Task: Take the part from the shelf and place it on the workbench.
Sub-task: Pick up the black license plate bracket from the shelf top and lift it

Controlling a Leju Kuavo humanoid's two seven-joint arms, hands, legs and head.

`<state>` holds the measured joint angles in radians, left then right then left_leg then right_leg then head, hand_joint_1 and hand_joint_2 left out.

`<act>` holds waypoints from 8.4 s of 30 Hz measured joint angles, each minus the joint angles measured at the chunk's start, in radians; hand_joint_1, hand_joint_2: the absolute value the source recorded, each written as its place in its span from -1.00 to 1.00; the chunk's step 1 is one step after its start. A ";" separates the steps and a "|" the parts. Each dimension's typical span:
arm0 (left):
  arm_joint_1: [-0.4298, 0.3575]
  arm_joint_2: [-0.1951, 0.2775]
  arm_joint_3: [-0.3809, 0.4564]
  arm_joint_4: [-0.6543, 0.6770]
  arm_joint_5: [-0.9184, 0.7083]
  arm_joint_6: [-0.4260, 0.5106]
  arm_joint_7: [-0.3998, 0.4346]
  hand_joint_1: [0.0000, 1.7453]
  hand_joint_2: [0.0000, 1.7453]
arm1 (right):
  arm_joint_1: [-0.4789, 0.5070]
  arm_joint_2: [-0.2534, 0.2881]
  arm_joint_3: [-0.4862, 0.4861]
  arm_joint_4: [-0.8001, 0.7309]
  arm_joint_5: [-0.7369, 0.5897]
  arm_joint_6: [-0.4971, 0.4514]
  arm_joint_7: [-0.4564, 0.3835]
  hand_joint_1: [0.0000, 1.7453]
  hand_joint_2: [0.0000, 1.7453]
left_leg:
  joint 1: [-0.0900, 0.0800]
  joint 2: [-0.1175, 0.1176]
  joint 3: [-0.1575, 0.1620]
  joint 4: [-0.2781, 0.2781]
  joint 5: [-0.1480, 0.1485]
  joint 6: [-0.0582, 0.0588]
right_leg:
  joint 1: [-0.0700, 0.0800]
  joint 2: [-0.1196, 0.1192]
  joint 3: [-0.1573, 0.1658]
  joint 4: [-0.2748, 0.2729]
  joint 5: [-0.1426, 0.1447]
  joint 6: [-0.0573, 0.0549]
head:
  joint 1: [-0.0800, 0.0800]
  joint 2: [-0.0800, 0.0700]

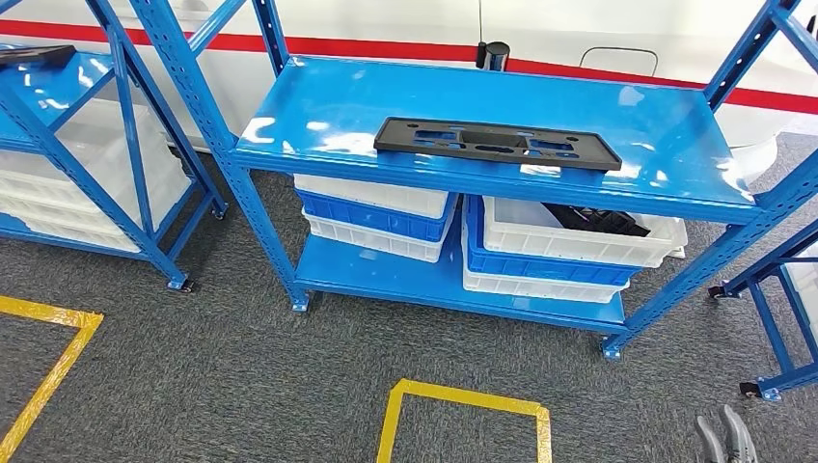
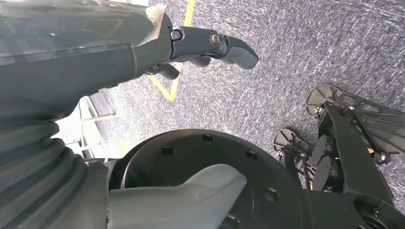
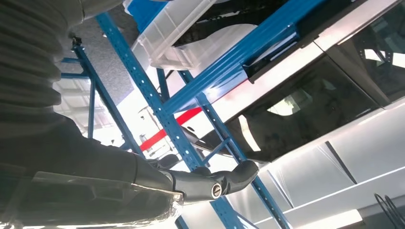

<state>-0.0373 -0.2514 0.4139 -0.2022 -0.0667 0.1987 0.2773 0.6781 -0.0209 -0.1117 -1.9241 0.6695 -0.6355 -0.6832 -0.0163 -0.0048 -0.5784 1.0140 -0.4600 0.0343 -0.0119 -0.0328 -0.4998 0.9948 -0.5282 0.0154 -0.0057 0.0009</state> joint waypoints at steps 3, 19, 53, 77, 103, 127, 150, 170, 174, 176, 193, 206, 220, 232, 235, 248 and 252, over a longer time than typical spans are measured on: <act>0.000 0.000 0.001 0.000 0.000 0.000 0.000 -1.00 1.00 | 0.003 -0.002 0.005 -0.010 0.000 0.000 0.000 -1.00 1.00 | 0.000 0.000 0.000 0.000 0.000 0.000 | 0.000 0.000 0.000 0.000 0.000 0.000 | 0.000 0.000; -0.001 0.011 -0.018 0.002 -0.071 0.051 -0.214 -1.00 -1.00 | -0.218 -0.027 0.109 0.091 0.215 0.000 0.008 -1.00 1.00 | 0.001 0.003 0.003 0.000 0.000 0.000 | 0.002 0.003 0.003 0.000 0.000 0.000 | 0.000 0.000; -0.013 0.020 -0.089 0.008 -0.134 -0.169 -0.320 -1.00 -1.00 | -0.884 0.071 0.623 0.525 0.569 0.015 0.638 -1.00 1.00 | 0.000 0.004 -0.002 0.004 0.003 0.000 | -0.003 0.006 0.006 0.000 0.005 0.005 | 0.000 0.000; -0.014 0.039 -0.096 0.009 -0.155 -0.189 -0.328 -1.00 -1.00 | -0.915 0.097 0.547 0.556 0.652 0.028 0.669 -1.00 1.00 | 0.028 -0.011 -0.023 0.062 -0.048 -0.031 | -0.017 0.032 -0.057 0.019 0.051 -0.008 | -0.001 0.000; -0.013 0.041 -0.110 0.010 -0.176 -0.191 -0.330 -1.00 -1.00 | -0.888 0.068 0.507 0.552 0.648 0.022 0.667 -1.00 1.00 | 0.011 -0.014 0.018 -0.017 -0.009 -0.004 | -0.002 0.032 -0.096 0.013 0.084 0.016 | 0.003 0.000; -0.011 0.034 -0.109 0.013 -0.175 -0.176 -0.323 -1.00 -1.00 | -0.871 0.051 0.505 0.545 0.644 0.020 0.665 -1.00 1.00 | 0.016 -0.006 0.022 -0.025 0.002 0.030 | -0.002 0.033 -0.171 0.278 -0.071 0.011 | 0.001 0.000; -0.014 0.032 -0.109 0.017 -0.173 -0.174 -0.307 -1.00 -1.00 | -0.871 0.049 0.497 0.544 0.647 0.022 0.666 -1.00 1.00 | -0.007 -0.001 -0.027 -0.015 -0.001 0.023 | 0.003 0.038 0.004 0.005 0.023 -0.008 | -0.004 0.000; -0.013 0.027 -0.109 0.018 -0.174 -0.195 -0.314 -1.00 -1.00 | -0.912 0.043 0.466 0.574 0.670 0.033 0.676 -1.00 1.00 | 0.020 0.001 -0.056 0.165 -0.072 -0.027 | -0.017 0.032 -0.050 0.007 0.057 -0.013 | 0.001 0.000; -0.012 0.029 -0.110 0.018 -0.185 -0.187 -0.319 -1.00 -1.00 | -0.912 0.043 0.465 0.584 0.678 0.034 0.682 -1.00 1.00 | 0.021 0.002 -0.167 0.254 -0.082 -0.030 | -0.013 0.036 -0.024 0.007 0.035 -0.026 | 0.000 0.000; -0.011 0.031 -0.109 0.018 -0.185 -0.185 -0.317 -1.00 -1.00 | -0.913 0.044 0.465 0.591 0.684 0.035 0.686 -1.00 1.00 | 0.019 0.002 -0.130 0.121 0.019 -0.015 | -0.011 0.039 -0.006 0.006 0.022 -0.025 | 0.001 0.000; -0.014 0.036 -0.109 0.018 -0.178 -0.191 -0.330 -1.00 -1.00 | -0.945 0.047 0.463 0.749 0.740 0.047 0.719 -1.00 1.00 | 0.003 -0.013 -0.024 -0.020 0.041 0.018 | 0.003 0.036 -0.075 0.031 0.040 0.026 | 0.008 0.000; -0.012 0.043 -0.109 0.018 -0.182 -0.192 -0.332 -1.00 -1.00 | -1.002 0.054 0.457 0.814 0.786 0.095 0.764 -1.00 1.00 | 0.038 0.003 -0.109 0.166 -0.028 -0.043 | -0.012 0.037 -0.042 -0.002 0.060 -0.024 | 0.000 0.000; -0.014 0.041 -0.109 0.018 -0.209 -0.202 -0.321 -1.00 -1.00 | -1.069 0.028 0.406 0.866 0.831 0.250 0.827 1.00 1.00 | 0.014 -0.005 -0.014 -0.013 0.025 -0.016 | -0.005 0.039 -0.031 -0.016 0.053 0.009 | 0.003 0.000; -0.014 0.045 -0.116 0.018 -0.226 -0.209 -0.317 -1.00 -1.00 | -1.049 0.013 0.389 0.846 0.838 0.266 0.830 1.00 1.00 | 0.013 -0.004 -0.014 -0.013 0.023 -0.012 | -0.007 0.039 -0.029 -0.018 0.054 0.012 | 0.003 0.000; -0.014 0.045 -0.119 0.018 -0.232 -0.209 -0.313 -1.00 -1.00 | -1.049 0.009 0.387 0.844 0.838 0.264 0.828 1.00 1.00 | 0.015 -0.004 -0.014 -0.013 0.023 -0.012 | -0.007 0.038 -0.030 -0.018 0.054 0.012 | 0.003 0.000; -0.013 0.048 -0.123 0.018 -0.236 -0.164 -0.281 -1.00 -1.00 | -0.960 0.002 0.384 0.664 0.846 0.009 0.767 1.00 1.00 | 0.017 -0.004 -0.014 -0.013 0.023 -0.012 | -0.007 0.038 -0.030 -0.018 0.053 0.013 | 0.003 0.000; -0.013 0.051 -0.123 0.018 -0.239 -0.165 -0.290 -1.00 -1.00 | -0.879 0.001 0.388 0.448 0.848 0.000 0.724 1.00 1.00 | 0.017 -0.005 -0.015 -0.013 0.023 -0.012 | -0.007 0.037 -0.031 -0.018 0.051 0.015 | 0.003 0.000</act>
<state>-0.0504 -0.2001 0.2904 -0.1846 -0.3056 0.0340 -0.0128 -0.2006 -0.0195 0.2766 -1.4766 1.5171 -0.6360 0.0409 0.0006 -0.0100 -0.5937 1.0011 -0.4373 0.0222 -0.0187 0.0041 -0.5307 0.9772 -0.4770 0.0303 -0.0030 0.0008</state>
